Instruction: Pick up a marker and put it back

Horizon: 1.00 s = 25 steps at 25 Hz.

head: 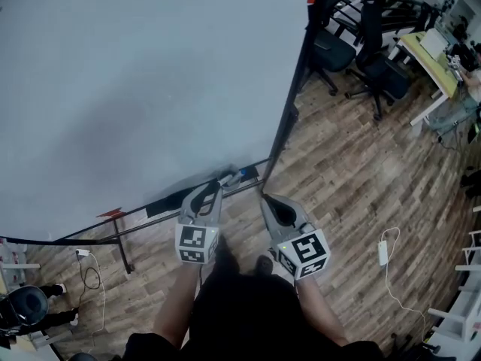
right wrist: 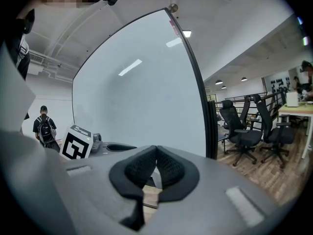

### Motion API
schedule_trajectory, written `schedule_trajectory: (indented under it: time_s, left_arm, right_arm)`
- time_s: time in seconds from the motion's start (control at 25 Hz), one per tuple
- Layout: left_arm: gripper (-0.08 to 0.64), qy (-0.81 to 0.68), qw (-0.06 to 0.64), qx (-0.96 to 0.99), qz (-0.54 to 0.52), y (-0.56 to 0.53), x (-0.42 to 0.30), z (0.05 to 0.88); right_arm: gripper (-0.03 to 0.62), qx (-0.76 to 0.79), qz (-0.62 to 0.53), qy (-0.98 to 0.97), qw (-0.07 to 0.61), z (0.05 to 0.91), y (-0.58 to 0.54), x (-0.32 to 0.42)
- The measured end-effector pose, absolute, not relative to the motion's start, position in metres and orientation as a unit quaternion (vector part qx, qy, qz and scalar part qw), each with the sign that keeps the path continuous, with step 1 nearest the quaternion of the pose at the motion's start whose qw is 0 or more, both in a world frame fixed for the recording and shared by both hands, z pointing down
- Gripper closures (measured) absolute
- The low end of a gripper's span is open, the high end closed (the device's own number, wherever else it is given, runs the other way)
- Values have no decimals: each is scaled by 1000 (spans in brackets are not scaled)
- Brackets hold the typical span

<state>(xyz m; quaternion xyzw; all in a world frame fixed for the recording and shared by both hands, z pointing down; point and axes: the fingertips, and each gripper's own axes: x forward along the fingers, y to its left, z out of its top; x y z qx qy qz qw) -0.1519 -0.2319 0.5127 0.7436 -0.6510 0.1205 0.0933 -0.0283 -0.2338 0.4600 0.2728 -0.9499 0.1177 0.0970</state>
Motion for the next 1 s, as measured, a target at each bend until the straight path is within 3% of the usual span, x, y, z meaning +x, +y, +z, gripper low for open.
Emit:
schedule_trajectory:
  time_s: [1.0]
  left_arm:
    - [522,-726,118,671,94,-126,-73,503]
  right_arm:
    - [591,166,136,-970,113,479,-173,38]
